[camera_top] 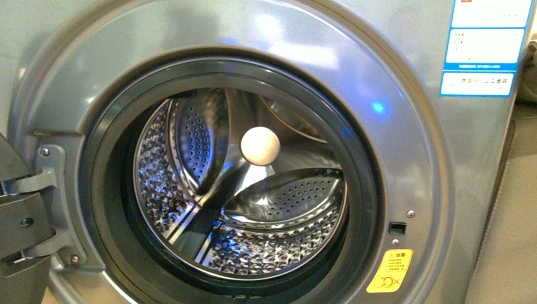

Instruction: Collect clothes from washing machine

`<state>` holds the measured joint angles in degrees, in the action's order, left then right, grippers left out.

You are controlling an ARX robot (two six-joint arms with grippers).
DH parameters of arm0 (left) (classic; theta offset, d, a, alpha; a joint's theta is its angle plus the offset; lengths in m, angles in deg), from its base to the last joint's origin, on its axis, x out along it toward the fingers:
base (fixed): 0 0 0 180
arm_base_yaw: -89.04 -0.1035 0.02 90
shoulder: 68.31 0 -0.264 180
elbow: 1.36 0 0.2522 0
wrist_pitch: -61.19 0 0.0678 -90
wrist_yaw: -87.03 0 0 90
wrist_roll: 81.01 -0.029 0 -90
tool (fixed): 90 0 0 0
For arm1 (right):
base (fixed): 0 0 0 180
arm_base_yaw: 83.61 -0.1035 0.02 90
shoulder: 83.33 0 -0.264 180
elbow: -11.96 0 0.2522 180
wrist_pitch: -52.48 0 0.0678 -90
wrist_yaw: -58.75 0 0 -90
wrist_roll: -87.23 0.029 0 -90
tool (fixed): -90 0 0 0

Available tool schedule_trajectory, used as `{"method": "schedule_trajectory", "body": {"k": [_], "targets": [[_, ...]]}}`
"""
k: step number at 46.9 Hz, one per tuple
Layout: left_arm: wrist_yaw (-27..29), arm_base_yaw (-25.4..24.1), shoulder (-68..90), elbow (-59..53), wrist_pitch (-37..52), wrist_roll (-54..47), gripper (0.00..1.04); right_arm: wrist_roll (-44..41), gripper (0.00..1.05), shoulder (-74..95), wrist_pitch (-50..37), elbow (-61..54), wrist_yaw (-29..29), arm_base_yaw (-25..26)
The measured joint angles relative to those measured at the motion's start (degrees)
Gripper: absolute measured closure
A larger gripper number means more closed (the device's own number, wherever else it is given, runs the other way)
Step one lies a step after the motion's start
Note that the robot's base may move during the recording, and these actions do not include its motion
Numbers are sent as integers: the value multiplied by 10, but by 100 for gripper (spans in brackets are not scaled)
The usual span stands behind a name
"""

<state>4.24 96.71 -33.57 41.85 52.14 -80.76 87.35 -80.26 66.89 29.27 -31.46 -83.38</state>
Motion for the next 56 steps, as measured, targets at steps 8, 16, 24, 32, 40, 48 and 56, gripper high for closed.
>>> {"method": "schedule_trajectory", "body": {"k": [8,16,24,32,40,48,56], "targets": [[-43,-39,-49,-81,31,0,101,0,102,-7,-1,-9,0,0],[-69,-75,-104,-152,55,0,101,0,102,-28,-4,-32,0,0],[-72,-75,-134,-195,59,0,101,0,102,-28,-4,-32,1,0],[-73,-75,-163,-220,60,0,101,0,102,-28,-4,-32,1,0],[-72,-75,-185,-238,59,0,101,0,102,-28,-4,-32,1,0],[-72,-75,-208,-252,51,0,101,0,102,-28,-4,-32,1,0],[-72,-75,-229,-263,41,0,101,0,102,-28,-4,-32,1,0]]}}
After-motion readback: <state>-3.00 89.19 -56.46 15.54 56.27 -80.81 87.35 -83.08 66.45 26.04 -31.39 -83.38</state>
